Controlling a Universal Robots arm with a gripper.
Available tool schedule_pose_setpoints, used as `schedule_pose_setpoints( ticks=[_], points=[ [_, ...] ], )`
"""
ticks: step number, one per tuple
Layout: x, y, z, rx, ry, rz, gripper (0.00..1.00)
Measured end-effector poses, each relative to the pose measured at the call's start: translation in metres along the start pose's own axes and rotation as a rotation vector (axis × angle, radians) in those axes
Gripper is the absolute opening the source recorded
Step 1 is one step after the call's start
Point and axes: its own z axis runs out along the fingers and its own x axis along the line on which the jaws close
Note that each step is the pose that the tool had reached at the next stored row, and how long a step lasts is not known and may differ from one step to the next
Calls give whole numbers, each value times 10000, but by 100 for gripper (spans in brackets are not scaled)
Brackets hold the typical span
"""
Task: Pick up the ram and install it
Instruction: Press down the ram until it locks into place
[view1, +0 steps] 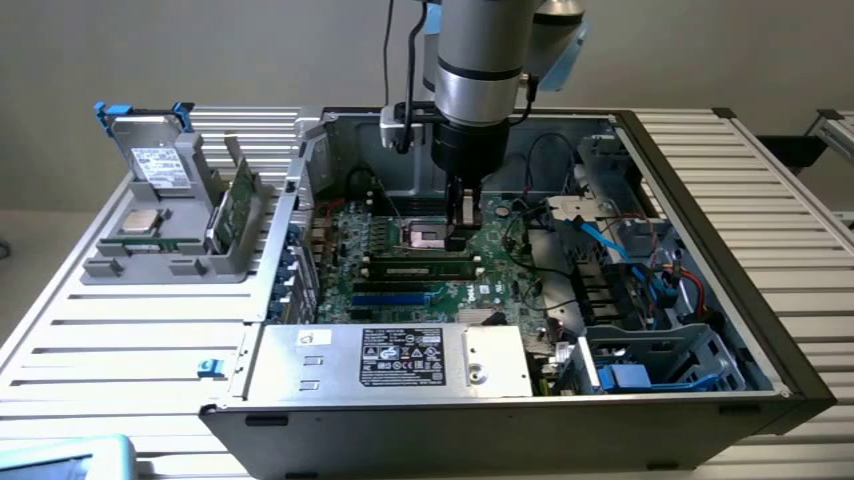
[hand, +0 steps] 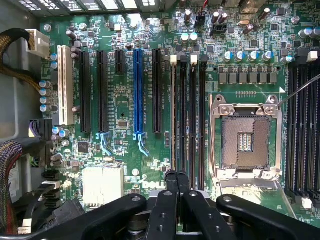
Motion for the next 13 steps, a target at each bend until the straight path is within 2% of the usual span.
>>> schedule_pose_setpoints(
  ticks=[2, 5, 7, 13],
  points=[
    [0, 0, 0, 0, 0, 0, 11],
    [-2, -8, 22, 15, 92, -9, 11],
    [-5, -18, 42, 36, 126, -14, 11],
    [-29, -21, 124, 126, 138, -6, 11]
  ],
)
